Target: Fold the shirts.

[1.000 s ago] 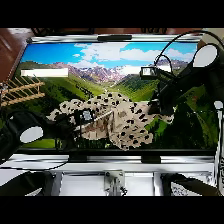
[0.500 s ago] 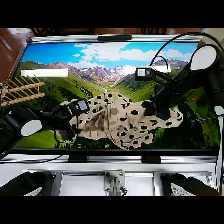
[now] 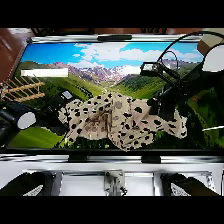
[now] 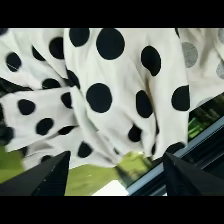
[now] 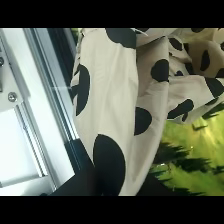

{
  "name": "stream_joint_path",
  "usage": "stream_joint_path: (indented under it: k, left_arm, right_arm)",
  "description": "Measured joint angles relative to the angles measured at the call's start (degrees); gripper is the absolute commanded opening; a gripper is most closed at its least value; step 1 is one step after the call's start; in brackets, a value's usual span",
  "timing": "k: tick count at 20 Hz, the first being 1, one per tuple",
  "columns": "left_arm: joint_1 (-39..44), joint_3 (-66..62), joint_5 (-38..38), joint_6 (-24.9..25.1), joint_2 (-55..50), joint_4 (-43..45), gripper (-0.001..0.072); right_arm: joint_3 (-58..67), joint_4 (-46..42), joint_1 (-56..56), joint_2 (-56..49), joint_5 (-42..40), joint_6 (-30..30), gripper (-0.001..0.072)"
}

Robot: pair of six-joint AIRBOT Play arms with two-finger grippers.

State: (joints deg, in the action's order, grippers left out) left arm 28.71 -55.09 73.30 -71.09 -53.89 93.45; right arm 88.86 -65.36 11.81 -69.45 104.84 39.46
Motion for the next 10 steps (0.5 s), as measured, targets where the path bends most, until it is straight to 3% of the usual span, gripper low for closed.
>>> stream_joint_path:
  k: [7, 9, 10]
  left_arm:
    - [1.73, 1.81, -7.96, -7.02, -13.35, -6.54, 0.0690]
    - [1.99, 1.90, -10.19, -8.24, -16.02, -6.80, 0.0570]
    - [2.05, 1.95, -11.45, -8.61, -16.85, -6.88, 0.0471]
  right_arm:
    - [0.00, -2.12, 0.00, 4.48, -0.33, 5.60, 0.0052]
    - [0.00, -2.34, 0.00, 5.03, -0.33, 6.64, 0.0052]
    - [0.00, -2.45, 0.00, 5.18, -0.35, 7.13, 0.0052]
